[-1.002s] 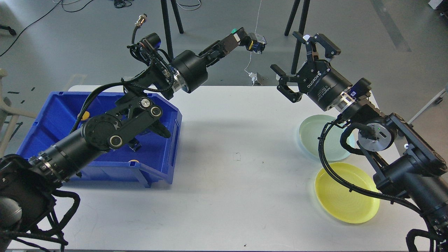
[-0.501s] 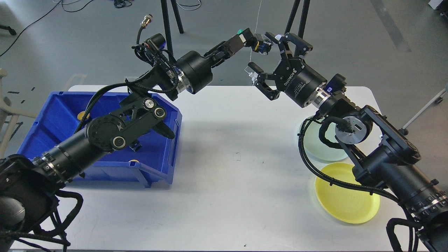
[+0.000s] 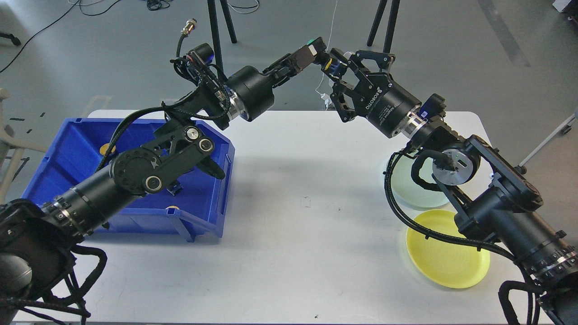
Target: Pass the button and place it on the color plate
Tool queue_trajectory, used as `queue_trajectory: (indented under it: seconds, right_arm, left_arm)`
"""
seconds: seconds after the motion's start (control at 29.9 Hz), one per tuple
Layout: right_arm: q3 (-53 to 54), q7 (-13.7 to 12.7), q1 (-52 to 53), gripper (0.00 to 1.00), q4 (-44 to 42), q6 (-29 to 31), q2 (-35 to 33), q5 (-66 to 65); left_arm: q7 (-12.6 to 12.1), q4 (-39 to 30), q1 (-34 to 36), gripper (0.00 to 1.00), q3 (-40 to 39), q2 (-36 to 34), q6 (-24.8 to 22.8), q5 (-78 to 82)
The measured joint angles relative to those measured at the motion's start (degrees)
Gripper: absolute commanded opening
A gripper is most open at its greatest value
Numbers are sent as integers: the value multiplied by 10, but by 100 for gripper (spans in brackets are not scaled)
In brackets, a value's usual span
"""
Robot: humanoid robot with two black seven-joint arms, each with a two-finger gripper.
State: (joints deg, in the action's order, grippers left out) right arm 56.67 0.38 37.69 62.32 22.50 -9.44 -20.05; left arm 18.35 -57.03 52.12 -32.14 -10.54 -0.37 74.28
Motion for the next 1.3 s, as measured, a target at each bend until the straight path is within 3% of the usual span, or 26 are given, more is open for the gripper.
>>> queue_trajectory:
  seconds: [0.13,0.27,0.6,0.77,1.0,1.3]
  right_arm:
    - [0,0,0,14,0,-1,0,0]
    - [0,-1,0,14,1,-1,-2,0]
    - [9,0,-6,15,14,-1,-40,3]
    - [13,-4,-49,15,34,-1,-132,6]
    - [-24,-12,-124,16,15,2,-260,2]
    - [-111,-30,-128,17,-111,2,-277,2]
  left_arm:
    - [0,0,0,57,0,0,-1,0]
    - [4,0,0,85,-1,0,-1,0]
    - [36,-1,0,94,-20,-3,2,-15]
    - [58,3,0,97,-52,-9,1,-92]
    - [57,7,-1,99,-57,-14,-3,-258]
    - [26,11,0,99,-71,-9,-4,-398]
